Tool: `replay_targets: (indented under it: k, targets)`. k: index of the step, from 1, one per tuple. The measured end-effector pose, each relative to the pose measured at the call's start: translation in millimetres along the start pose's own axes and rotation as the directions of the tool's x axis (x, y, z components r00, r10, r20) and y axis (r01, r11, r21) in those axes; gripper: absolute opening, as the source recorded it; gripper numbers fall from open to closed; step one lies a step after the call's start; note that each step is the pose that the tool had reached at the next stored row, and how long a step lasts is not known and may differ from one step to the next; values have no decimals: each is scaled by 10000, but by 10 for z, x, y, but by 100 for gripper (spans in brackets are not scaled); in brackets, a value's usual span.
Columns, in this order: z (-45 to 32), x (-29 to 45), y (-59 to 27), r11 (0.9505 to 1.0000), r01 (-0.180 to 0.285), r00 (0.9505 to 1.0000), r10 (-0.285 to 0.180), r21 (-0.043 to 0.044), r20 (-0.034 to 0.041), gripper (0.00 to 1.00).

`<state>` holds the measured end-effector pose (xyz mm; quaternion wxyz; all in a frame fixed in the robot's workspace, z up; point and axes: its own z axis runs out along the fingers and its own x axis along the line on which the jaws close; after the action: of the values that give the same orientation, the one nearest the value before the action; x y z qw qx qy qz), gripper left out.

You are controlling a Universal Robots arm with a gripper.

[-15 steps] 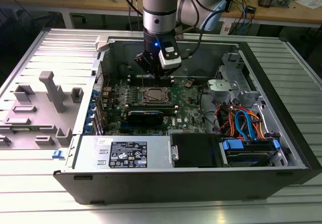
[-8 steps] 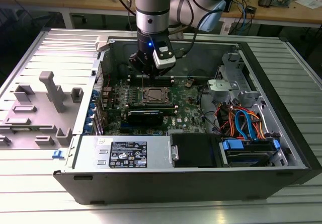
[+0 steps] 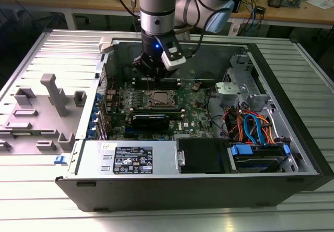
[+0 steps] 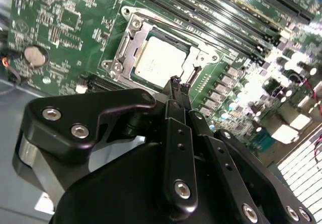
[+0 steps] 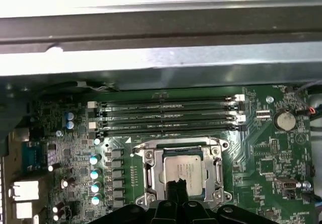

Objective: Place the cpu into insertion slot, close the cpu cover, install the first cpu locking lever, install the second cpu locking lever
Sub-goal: 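Install the first cpu locking lever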

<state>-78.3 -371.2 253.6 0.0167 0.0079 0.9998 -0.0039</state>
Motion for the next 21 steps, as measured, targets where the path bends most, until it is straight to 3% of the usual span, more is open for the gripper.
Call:
replay_targets:
  k: [7,9,16,21]
  targets:
    - [0,77,-1,9985,547,9985,-547,-18,4,11]
    - [-1,125,-2,9981,609,9981,-609,-24,5,11]
    - [-9,398,-6,9976,692,9976,-692,-38,7,11]
    - [-11,468,3,9969,787,9969,-787,-49,8,11]
